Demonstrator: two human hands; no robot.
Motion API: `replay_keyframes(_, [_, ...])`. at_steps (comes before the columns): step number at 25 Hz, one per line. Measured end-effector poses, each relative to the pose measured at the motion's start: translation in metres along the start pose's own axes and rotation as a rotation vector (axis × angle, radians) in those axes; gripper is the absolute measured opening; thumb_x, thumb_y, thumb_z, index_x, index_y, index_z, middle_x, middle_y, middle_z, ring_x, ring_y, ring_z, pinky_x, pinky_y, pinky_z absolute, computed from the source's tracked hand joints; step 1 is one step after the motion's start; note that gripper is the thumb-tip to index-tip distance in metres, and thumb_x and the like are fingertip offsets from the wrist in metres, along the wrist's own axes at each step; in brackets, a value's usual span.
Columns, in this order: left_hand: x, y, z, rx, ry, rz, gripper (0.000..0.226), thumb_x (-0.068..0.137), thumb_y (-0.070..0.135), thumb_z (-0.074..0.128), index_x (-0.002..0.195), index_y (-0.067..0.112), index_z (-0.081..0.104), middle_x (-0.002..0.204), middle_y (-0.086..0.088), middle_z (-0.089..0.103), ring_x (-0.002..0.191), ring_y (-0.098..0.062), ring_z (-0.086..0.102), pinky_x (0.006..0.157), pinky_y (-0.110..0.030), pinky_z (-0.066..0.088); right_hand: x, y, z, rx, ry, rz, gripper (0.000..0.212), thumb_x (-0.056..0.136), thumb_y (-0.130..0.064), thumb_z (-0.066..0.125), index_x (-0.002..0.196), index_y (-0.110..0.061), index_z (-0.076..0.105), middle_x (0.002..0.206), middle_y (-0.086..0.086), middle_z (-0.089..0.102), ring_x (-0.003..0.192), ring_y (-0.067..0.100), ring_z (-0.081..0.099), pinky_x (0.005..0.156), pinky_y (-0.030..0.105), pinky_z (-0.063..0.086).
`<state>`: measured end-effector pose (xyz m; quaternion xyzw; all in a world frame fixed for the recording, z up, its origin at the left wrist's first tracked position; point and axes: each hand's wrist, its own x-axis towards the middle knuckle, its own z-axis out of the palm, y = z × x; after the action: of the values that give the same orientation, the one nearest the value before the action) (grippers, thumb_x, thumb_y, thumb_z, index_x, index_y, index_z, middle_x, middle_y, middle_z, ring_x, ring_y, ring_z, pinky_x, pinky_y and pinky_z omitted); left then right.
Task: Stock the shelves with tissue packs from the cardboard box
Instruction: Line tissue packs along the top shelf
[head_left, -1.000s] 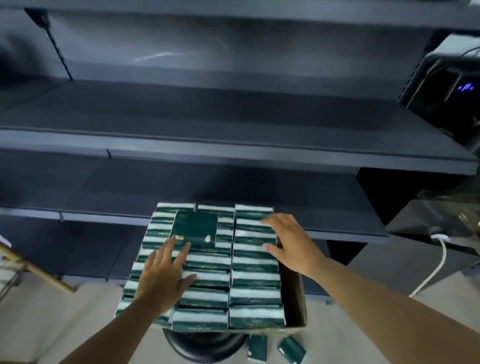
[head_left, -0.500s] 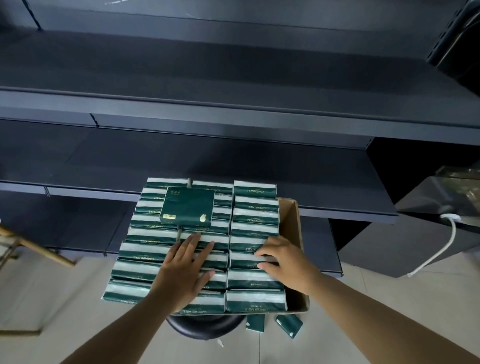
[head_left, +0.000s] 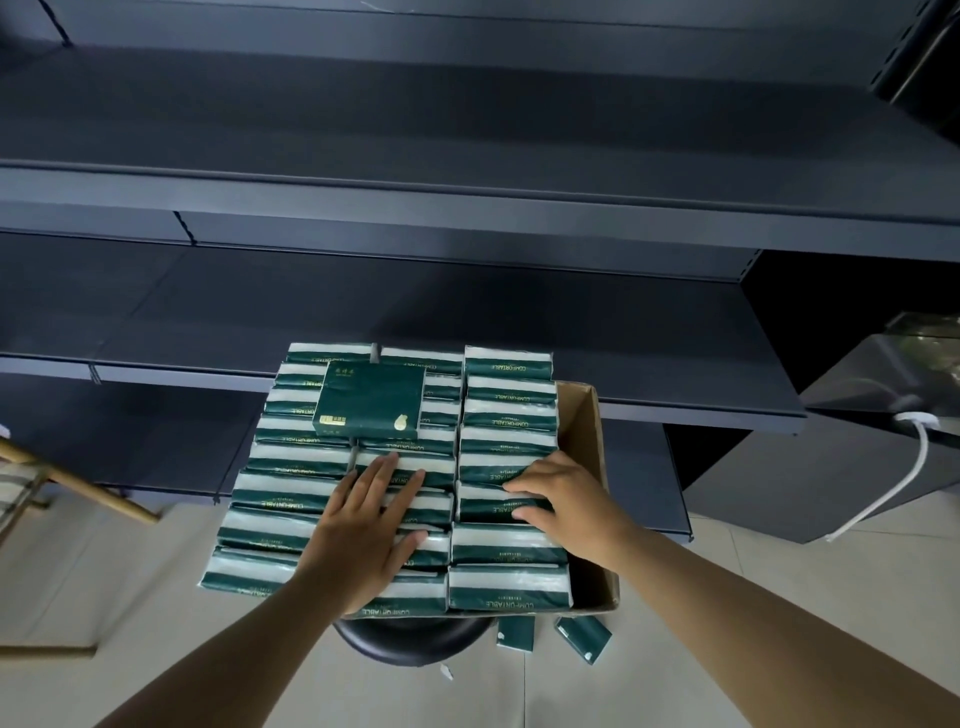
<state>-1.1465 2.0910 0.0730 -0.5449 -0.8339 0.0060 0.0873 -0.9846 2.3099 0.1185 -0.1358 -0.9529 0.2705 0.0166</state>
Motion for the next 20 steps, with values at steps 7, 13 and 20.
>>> replay_keyframes(7, [0.004,-0.002,-0.017,-0.013,-0.023,-0.001,0.063,0.099,0.056,0.012,0.135,0.017,0.045,0.129,-0.018,0.057,0.115,-0.031,0.059,0.098,-0.045,0.042,-0.002,-0.016,-0.01,-0.081,0.061,-0.021,0.025,0.093,-0.025,0.055,0.116,-0.02,0.061,0.115,-0.008,0.062,0.112,0.013,0.043,0.089,0.022,0.022])
replay_keyframes(13, [0.018,0.011,-0.089,-0.057,0.058,0.031,0.069,0.096,0.058,0.014,0.135,0.012,0.049,0.121,-0.011,0.063,0.11,-0.027,0.062,0.091,-0.043,0.049,-0.017,-0.05,-0.075,0.077,0.208,-0.024,0.023,0.093,-0.017,0.057,0.115,-0.014,0.062,0.107,-0.007,0.059,0.105,0.012,0.05,0.087,0.014,0.031])
replay_keyframes(20, [0.07,0.025,-0.243,-0.007,0.296,0.077,0.071,0.089,0.058,0.028,0.134,0.007,0.048,0.121,-0.012,0.062,0.111,-0.028,0.061,0.089,-0.041,0.051,-0.043,-0.122,-0.212,0.008,0.356,-0.159,0.019,0.095,-0.01,0.05,0.112,-0.011,0.059,0.102,-0.004,0.053,0.096,0.012,0.048,0.084,0.019,0.036])
